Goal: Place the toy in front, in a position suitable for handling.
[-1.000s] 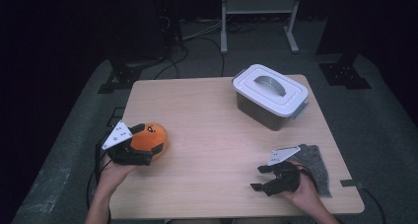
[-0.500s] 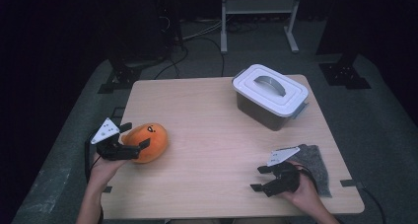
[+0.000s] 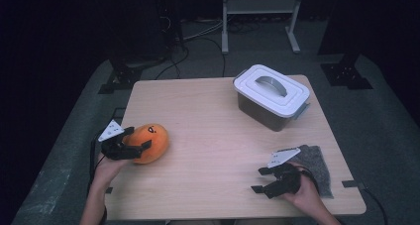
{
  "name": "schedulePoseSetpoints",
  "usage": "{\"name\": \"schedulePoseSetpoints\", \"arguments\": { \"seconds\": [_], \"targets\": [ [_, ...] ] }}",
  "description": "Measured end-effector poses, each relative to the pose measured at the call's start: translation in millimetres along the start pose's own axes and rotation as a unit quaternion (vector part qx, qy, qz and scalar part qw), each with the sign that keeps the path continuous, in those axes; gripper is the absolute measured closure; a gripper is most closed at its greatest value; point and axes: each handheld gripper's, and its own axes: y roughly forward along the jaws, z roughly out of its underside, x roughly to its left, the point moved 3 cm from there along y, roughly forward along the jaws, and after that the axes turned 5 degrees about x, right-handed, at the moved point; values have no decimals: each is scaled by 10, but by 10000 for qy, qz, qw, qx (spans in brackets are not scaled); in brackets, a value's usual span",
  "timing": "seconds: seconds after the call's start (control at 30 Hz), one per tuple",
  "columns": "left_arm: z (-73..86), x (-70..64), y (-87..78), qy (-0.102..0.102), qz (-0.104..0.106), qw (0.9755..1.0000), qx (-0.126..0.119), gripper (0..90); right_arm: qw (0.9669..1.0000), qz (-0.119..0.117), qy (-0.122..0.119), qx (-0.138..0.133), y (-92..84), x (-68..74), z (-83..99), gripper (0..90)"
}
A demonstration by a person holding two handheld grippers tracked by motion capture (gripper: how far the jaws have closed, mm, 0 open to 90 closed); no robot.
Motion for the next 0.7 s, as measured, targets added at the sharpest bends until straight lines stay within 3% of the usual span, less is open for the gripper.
{"name": "schedulePoseSetpoints", "arguments": {
  "seconds": [0.43, 0.7],
  "targets": [
    [72, -14, 89, 114, -159, 9997, 168, 178, 10000, -9, -35, 21, 12, 12, -3, 261],
    [72, -27, 90, 233, -277, 9987, 357, 335, 10000, -17, -50, 27, 15, 19, -5, 263]
  ]
}}
